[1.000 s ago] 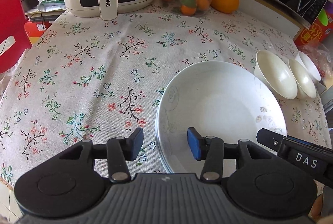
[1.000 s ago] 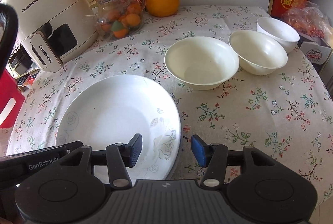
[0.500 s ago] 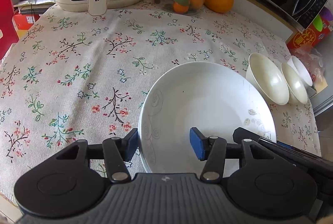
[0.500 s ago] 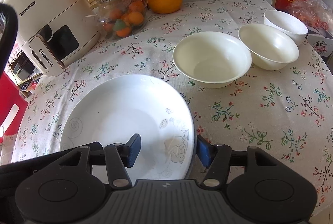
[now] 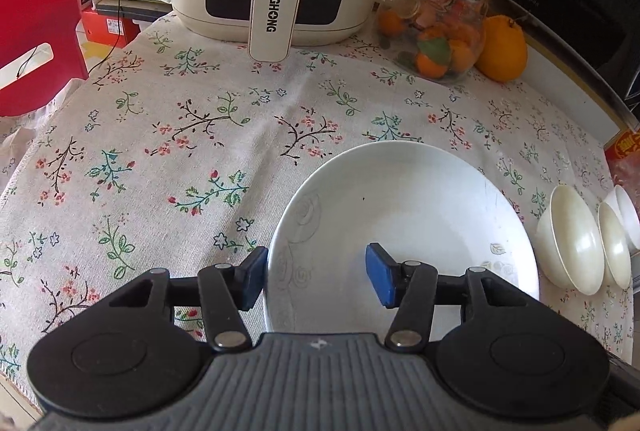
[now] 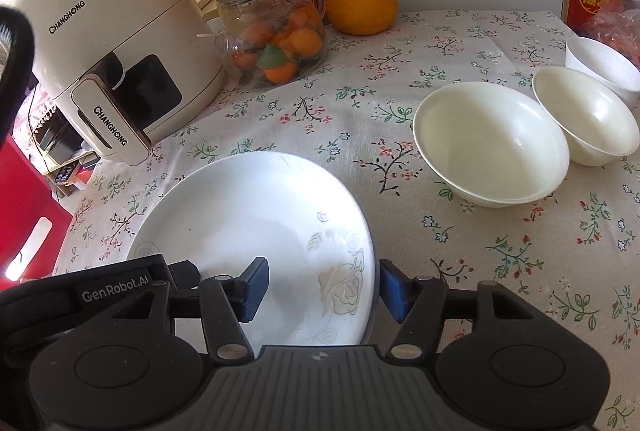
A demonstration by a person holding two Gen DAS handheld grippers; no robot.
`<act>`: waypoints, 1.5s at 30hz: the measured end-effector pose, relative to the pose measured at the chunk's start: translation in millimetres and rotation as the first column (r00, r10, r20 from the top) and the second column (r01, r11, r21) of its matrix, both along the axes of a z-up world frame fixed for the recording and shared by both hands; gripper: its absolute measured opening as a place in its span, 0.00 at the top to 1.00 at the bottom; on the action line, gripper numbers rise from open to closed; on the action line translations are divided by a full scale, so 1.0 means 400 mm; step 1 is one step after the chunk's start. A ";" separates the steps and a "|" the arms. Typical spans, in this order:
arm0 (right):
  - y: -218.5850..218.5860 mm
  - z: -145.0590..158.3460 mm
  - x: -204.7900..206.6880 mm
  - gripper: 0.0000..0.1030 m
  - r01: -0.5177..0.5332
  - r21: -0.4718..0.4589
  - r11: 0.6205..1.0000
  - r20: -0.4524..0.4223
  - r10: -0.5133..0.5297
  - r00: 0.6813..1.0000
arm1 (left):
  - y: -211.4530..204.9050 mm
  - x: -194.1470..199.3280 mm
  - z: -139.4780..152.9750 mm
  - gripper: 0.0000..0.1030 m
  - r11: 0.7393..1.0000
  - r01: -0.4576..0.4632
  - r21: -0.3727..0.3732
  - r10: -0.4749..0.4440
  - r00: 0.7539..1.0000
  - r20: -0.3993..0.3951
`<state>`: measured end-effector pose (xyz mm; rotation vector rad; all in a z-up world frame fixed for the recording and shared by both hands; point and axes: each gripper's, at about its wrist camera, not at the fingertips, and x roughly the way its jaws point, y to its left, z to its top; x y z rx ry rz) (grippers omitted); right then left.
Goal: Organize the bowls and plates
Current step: 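Move both grippers to the white bowl beside the microwave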
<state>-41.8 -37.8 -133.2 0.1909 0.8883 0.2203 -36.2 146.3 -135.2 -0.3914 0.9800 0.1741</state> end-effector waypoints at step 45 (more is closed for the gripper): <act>-0.712 0.085 0.021 0.39 0.568 0.334 0.752 -0.067 -0.582 0.810 | -0.573 0.206 0.163 0.39 0.933 0.354 0.069 -0.361 0.916 0.174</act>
